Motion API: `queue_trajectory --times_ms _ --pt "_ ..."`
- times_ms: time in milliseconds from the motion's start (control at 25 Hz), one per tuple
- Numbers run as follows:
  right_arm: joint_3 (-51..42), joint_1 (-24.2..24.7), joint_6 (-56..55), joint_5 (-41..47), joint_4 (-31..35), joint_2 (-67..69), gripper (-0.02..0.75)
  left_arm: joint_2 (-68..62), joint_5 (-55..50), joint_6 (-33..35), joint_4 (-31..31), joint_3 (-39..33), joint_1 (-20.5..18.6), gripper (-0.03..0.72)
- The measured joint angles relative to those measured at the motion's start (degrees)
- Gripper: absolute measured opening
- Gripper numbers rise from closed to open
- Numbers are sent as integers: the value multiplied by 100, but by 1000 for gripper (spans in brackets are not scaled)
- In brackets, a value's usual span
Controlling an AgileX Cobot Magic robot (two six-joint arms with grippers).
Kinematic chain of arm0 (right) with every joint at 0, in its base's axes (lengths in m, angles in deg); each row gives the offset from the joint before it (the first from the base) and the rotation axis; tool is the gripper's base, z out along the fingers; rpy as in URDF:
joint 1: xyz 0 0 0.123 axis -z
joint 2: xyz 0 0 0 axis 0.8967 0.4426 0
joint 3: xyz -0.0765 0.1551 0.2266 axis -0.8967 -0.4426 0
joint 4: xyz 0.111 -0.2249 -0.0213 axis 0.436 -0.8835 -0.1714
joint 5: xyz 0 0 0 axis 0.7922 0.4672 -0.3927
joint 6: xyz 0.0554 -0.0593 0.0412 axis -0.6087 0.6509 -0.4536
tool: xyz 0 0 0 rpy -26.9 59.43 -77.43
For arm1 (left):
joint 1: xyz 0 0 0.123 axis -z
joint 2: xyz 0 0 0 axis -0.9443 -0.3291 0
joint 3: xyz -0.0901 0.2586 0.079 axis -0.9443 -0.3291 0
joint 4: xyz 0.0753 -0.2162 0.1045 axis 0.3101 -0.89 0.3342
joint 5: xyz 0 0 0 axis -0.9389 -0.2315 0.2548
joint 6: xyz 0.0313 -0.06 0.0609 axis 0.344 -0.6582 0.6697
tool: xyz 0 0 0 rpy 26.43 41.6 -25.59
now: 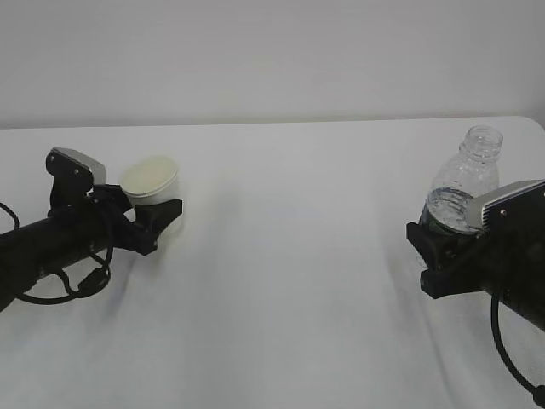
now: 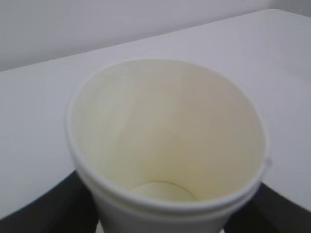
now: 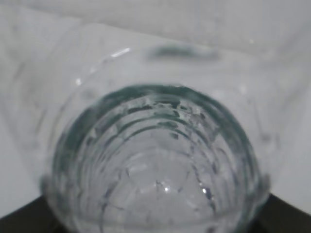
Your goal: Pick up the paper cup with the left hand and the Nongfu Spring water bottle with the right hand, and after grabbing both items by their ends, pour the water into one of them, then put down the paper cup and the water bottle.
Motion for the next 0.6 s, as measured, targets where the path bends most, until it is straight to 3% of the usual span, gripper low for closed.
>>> queue_trajectory --times_ms 280,600 --pt "0 0 17 0 0 0 450 10 -10 -491 1057 0 186 484" --pt "0 0 39 0 -21 0 450 67 -10 -541 1481 0 889 483"
